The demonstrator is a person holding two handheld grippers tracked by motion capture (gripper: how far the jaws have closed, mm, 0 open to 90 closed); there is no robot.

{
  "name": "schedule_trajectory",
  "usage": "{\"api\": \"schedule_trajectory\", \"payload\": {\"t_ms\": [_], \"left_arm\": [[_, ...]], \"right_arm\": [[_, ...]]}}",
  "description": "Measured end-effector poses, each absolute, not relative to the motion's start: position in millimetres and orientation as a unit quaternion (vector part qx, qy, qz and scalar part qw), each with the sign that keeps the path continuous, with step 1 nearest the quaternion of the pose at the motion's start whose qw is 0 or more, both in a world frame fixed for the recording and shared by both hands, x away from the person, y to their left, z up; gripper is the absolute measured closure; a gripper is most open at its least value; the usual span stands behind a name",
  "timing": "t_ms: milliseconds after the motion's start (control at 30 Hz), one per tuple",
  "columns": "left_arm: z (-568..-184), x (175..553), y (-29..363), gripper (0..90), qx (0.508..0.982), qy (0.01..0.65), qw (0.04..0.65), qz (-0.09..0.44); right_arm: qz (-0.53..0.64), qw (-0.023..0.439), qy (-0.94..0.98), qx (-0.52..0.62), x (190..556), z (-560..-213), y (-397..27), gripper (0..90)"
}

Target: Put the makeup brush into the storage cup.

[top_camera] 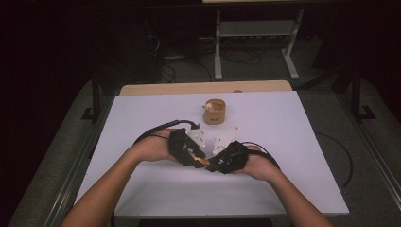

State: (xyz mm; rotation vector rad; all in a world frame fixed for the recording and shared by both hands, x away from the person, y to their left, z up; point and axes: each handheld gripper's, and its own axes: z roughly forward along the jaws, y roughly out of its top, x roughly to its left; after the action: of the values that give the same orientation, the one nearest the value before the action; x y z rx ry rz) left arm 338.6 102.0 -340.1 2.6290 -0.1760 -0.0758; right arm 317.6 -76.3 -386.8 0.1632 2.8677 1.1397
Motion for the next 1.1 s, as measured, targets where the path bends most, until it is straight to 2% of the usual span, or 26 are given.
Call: {"api": "schedule_trajectory", "payload": {"t_ms": [300, 333, 633, 833, 1100], "left_arm": [[-342.8, 341.1, 103.7, 61.8, 0.966, -0.061, 0.249, -0.021], [-342.3, 342.2, 104.5, 56.7, 0.966, -0.058, 0.253, -0.018], [-338.0, 347.0, 114.2, 32.6, 0.956, -0.031, 0.292, -0.012], [-336.2, 349.6, 123.7, 24.5, 0.947, -0.007, 0.321, -0.006], [-335.1, 352.1, 144.6, 21.7, 0.925, 0.049, 0.377, 0.011]], "right_arm": [[0.369, 0.034, 0.927, 0.052, 318.7, -388.4, -75.7, 73.5], [0.373, 0.035, 0.925, 0.053, 319.9, -389.2, -75.8, 73.5], [0.374, 0.03, 0.925, 0.064, 320.0, -391.7, -77.2, 73.6], [0.374, 0.033, 0.924, 0.069, 320.0, -394.6, -79.6, 73.5], [0.385, 0.038, 0.918, 0.086, 320.6, -393.1, -88.3, 73.5]]}}
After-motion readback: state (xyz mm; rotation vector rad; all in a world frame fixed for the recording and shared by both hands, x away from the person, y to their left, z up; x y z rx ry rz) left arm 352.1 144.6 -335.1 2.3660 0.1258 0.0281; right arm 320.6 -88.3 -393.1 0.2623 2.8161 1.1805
